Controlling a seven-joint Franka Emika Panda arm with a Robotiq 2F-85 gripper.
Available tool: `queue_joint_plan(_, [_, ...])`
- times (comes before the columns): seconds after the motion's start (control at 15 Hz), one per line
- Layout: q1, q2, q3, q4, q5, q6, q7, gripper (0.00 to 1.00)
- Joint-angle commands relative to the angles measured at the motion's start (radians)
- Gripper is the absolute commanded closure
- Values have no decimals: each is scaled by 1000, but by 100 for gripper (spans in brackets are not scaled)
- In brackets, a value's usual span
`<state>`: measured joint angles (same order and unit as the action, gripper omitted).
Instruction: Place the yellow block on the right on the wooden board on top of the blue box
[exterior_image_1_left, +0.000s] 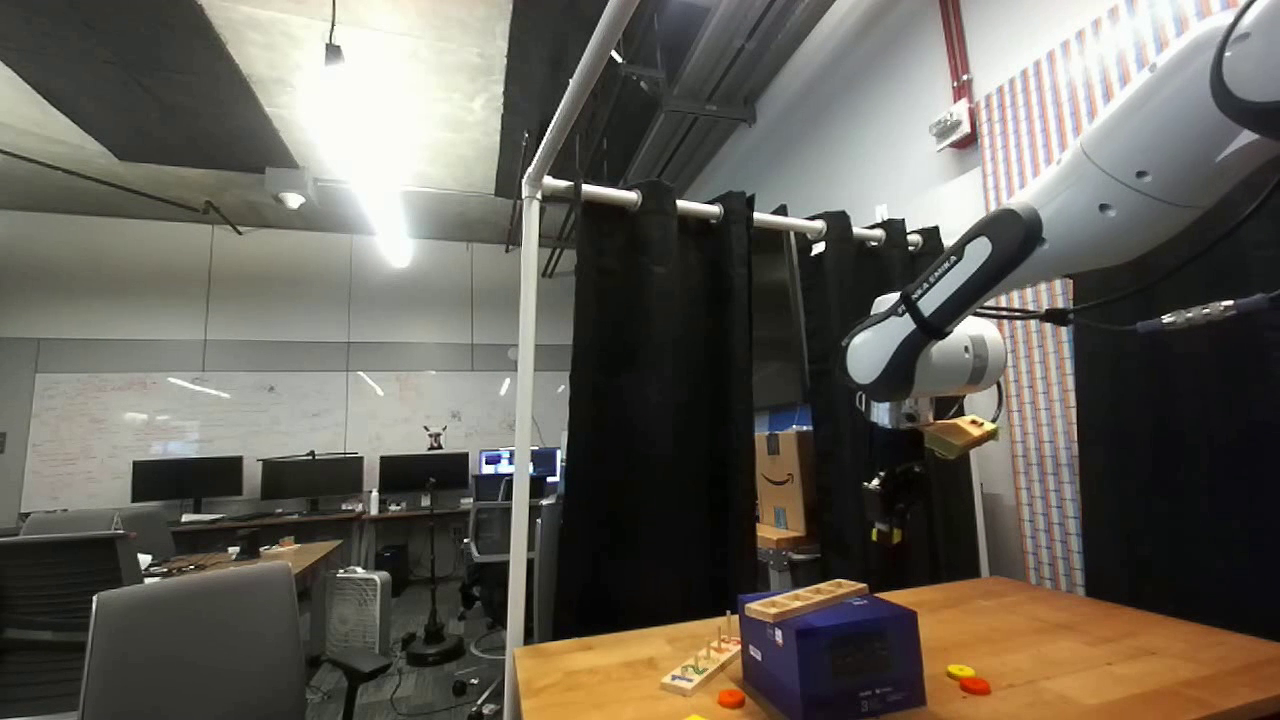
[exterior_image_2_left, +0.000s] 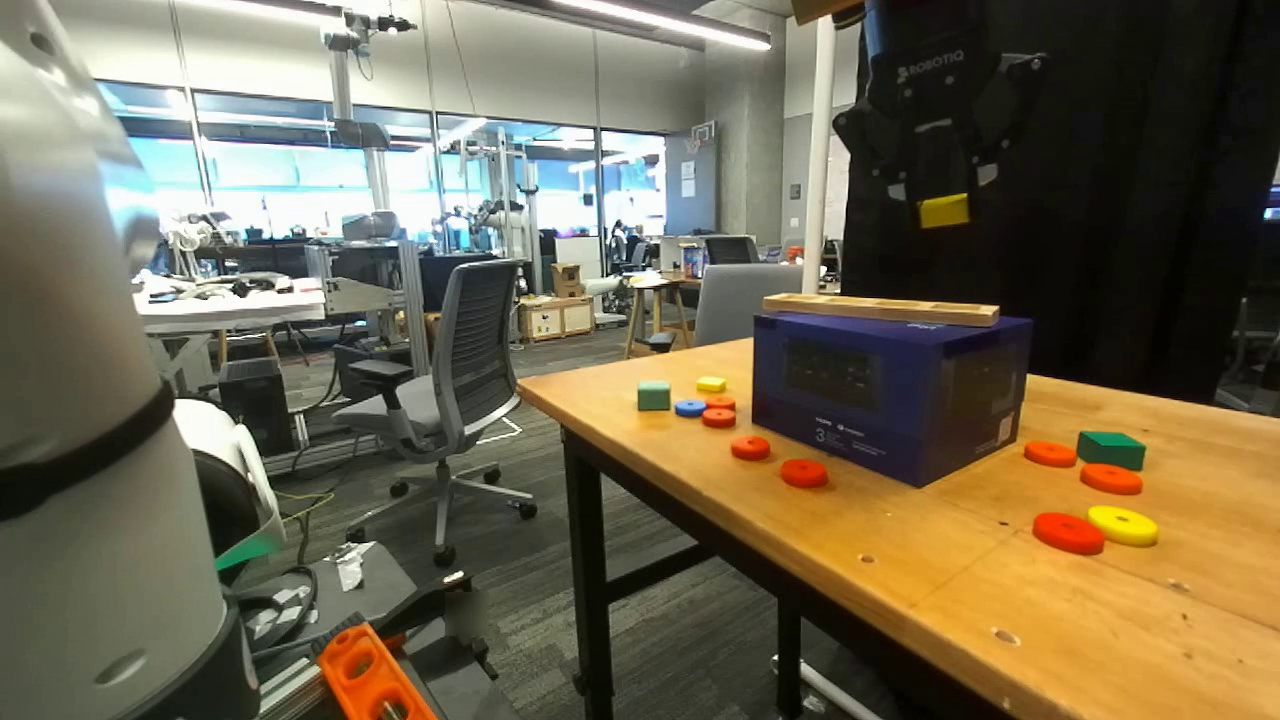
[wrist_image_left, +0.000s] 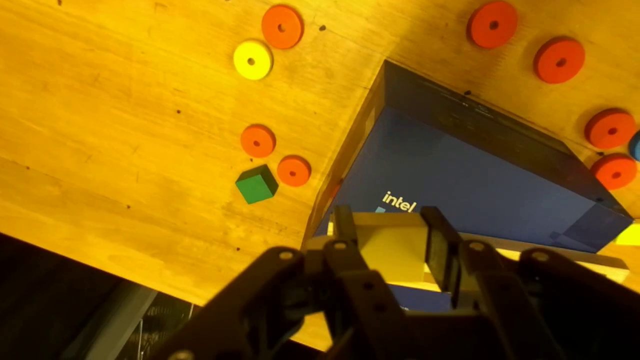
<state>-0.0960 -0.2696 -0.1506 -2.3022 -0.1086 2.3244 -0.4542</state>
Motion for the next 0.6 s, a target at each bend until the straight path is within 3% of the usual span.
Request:
queue_joint_plan(0.0, [24,41,-7,62,26,-10,-10,86])
queue_joint_plan(0.53, [35,138,2,148,47,-19,-16,86])
